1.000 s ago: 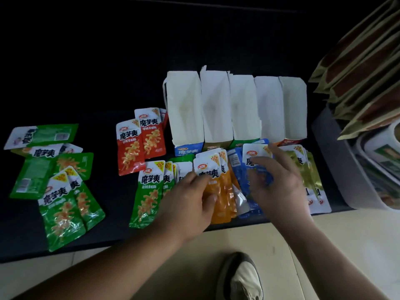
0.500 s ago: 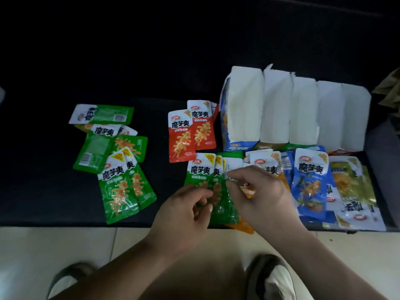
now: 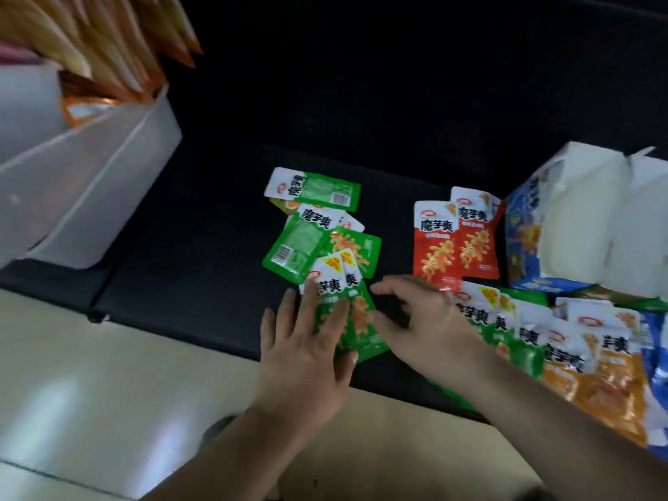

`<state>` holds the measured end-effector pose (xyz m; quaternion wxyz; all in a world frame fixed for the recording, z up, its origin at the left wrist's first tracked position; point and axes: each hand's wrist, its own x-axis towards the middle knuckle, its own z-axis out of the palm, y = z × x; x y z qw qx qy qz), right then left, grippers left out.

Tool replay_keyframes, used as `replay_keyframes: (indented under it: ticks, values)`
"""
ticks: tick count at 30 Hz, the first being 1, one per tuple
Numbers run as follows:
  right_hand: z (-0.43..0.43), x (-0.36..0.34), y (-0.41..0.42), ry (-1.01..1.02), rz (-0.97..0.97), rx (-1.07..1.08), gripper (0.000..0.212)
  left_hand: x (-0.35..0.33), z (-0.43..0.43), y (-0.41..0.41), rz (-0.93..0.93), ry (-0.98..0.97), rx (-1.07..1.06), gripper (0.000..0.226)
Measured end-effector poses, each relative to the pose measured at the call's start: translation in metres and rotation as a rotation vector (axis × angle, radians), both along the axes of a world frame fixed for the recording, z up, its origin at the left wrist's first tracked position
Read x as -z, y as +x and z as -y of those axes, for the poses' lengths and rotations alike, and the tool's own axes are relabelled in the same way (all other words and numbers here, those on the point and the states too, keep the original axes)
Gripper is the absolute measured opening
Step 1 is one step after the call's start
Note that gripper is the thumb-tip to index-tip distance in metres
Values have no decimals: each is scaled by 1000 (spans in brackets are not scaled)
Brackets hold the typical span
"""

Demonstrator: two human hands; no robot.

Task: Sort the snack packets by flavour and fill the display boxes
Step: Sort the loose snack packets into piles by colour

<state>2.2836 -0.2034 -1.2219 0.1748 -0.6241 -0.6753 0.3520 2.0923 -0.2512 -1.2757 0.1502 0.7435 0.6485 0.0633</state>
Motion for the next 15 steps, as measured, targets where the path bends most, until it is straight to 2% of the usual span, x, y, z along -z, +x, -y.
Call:
replay_keyframes:
  ticks: [3,5,7,10,15]
  values:
    - [-15,-1,-10,-83,139,-57,49,1,3,-8,112,39,24,61]
    - [-19,-3,-14,-109,243,-58,53,-1,-3,-16,182,62,-53,51]
    - [-17,-5,-16,-120,276,-43,54,-1,-9,-21,152,65,-115,55]
    - [-10,-6,-23,-137,154,13,50,0,-9,-17,77,76,-92,59]
    - [-7,2,-41,-239,-197,315,40,3,-6,5,120,90,-106,56]
